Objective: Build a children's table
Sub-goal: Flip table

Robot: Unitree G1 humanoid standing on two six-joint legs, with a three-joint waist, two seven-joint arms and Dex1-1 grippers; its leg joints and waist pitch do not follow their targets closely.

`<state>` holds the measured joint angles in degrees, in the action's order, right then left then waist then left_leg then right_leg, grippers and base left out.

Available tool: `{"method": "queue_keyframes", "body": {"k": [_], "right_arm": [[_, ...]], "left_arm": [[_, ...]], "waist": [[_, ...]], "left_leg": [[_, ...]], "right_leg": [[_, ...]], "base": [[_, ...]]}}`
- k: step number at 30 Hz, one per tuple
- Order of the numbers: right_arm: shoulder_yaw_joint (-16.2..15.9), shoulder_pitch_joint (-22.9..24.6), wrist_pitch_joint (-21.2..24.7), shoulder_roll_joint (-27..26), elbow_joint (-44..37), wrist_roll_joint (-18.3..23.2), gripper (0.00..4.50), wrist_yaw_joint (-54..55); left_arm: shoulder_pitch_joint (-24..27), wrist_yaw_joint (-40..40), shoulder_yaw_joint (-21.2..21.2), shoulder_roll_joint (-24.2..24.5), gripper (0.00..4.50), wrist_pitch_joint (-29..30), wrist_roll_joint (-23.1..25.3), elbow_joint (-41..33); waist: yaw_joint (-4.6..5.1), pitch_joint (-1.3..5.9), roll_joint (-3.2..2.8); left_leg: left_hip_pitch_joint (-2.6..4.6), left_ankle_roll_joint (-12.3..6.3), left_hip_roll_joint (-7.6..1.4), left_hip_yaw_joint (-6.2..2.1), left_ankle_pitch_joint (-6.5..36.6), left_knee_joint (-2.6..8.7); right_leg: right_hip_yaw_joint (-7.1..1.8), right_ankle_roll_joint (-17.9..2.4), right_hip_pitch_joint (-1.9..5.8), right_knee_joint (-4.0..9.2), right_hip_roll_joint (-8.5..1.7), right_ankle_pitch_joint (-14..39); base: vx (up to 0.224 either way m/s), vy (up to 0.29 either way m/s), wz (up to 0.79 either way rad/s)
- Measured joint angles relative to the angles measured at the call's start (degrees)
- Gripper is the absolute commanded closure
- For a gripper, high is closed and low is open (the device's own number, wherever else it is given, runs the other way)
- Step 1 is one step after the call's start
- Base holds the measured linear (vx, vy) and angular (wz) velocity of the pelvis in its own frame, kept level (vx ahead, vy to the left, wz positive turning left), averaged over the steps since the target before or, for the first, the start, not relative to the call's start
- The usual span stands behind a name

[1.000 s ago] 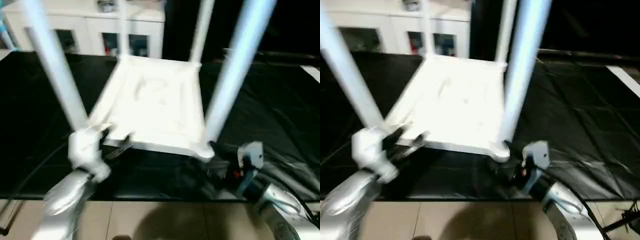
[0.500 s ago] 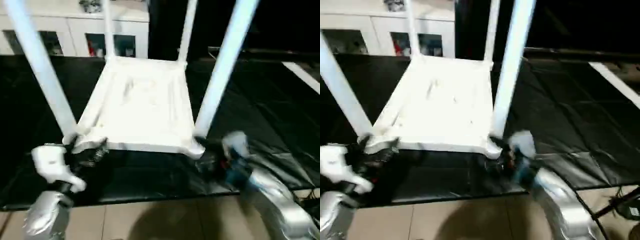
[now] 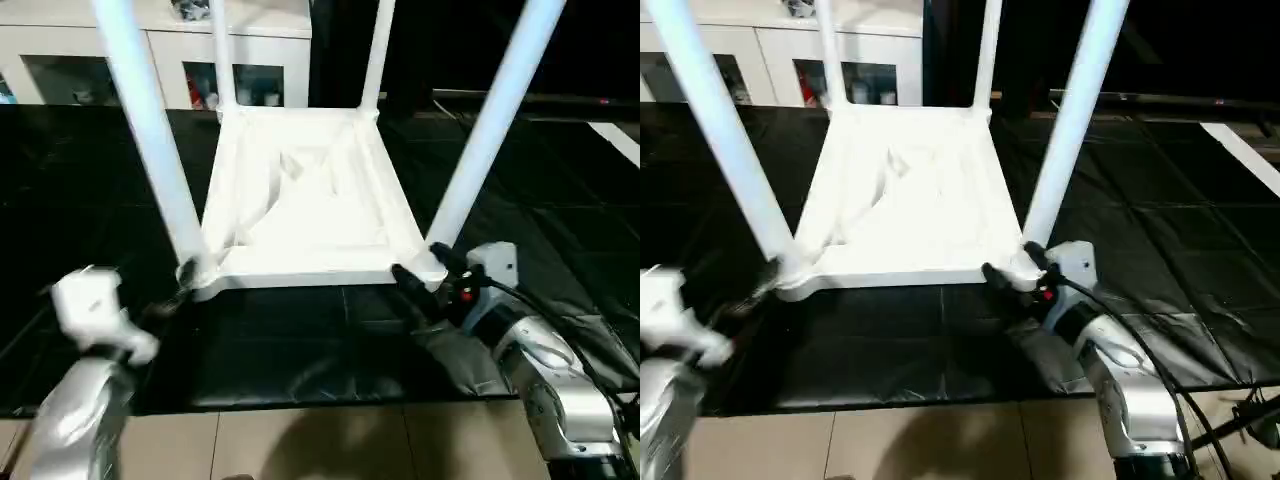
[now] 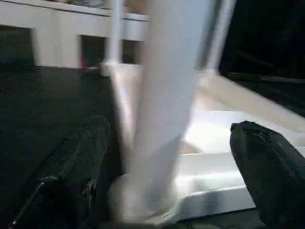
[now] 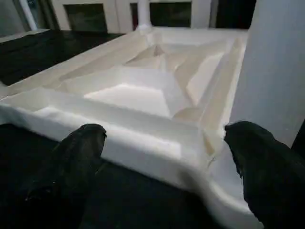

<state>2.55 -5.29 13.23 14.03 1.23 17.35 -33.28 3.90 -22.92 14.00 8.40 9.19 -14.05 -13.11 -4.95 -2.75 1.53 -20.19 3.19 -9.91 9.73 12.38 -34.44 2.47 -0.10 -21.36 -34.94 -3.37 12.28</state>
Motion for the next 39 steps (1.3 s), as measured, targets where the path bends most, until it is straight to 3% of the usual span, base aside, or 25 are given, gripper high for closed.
{"method": "queue_keyframes", "body": {"k": [4,10,11,15,17,23,34,39], "right_arm": [[-1.50,0.81,0.05,-0.17,-0.23,0.26,0.00,-1.60],[-6.98,0.85,3.32,-0.51,-4.62,3.17,0.00,-7.02],[-8.48,0.81,4.38,0.09,-5.74,3.80,0.00,-9.01],[-11.29,0.29,6.23,0.34,-6.70,4.92,0.00,-12.45],[-12.52,-1.69,6.45,0.50,-5.20,4.45,0.00,-13.43],[-13.75,-4.02,7.36,0.77,-4.32,4.38,0.00,-15.36],[-14.17,-4.36,6.75,0.79,-2.84,4.33,0.00,-15.59],[-14.31,-4.37,6.75,0.74,-2.95,4.67,0.00,-15.99]], "left_arm": [[-2.61,1.48,-0.23,1.88,0.01,0.76,1.44,4.88],[-7.65,2.71,0.30,2.88,0.01,2.12,1.33,10.74],[-9.09,2.56,0.16,3.18,0.29,2.48,1.38,12.43],[-12.11,2.79,0.16,4.14,0.41,4.53,1.28,16.00],[-14.51,3.46,0.17,4.25,0.77,5.49,1.31,18.93],[-17.45,4.13,-0.37,4.73,1.22,7.56,1.37,20.81],[-15.57,7.05,-0.54,2.03,2.05,11.03,0.40,17.56],[-14.91,8.21,-0.55,1.09,2.14,12.36,0.50,15.50]], "waist": [[0.19,0.00,-0.10],[0.01,0.01,-0.17],[-0.02,0.02,-0.24],[-0.14,0.01,-0.28],[-0.13,0.03,-0.22],[-0.21,0.05,-0.24],[-0.25,-0.03,-0.45],[-0.26,-0.02,-0.42]], "left_leg": [[0.05,0.02,-0.07,0.02,-0.01,0.05],[0.07,0.02,-0.07,0.01,-0.01,0.03],[0.05,0.02,-0.06,0.01,-0.01,0.03],[0.00,0.02,-0.06,0.01,-0.01,0.00],[-0.01,0.01,-0.06,0.01,-0.02,-0.03],[-0.02,0.00,-0.08,0.01,-0.03,-0.02],[-0.14,-0.01,-0.08,0.01,-0.03,-0.03],[-0.37,-0.24,-0.07,0.01,-0.18,-0.03]], "right_leg": [[0.01,-0.03,-0.07,-0.11,0.06,0.00],[0.00,-0.07,-0.04,-0.12,0.06,-0.05],[0.00,-0.07,-0.04,-0.10,0.06,-0.05],[0.01,-0.07,-0.06,-0.08,0.05,-0.05],[0.01,-0.08,-0.06,-0.11,0.05,-0.05],[0.03,-0.14,-0.08,-0.11,0.04,-0.01],[0.05,-0.15,-0.16,-0.12,0.03,-0.01],[0.05,-0.15,-0.41,-0.17,0.02,-0.01]], "base": [[0.000,0.000,0.00],[0.000,0.000,0.00],[0.000,0.000,0.00],[0.000,0.000,0.00],[0.000,0.000,0.00],[0.000,0.000,0.00],[0.000,0.000,0.00],[0.000,0.000,0.00]]}}
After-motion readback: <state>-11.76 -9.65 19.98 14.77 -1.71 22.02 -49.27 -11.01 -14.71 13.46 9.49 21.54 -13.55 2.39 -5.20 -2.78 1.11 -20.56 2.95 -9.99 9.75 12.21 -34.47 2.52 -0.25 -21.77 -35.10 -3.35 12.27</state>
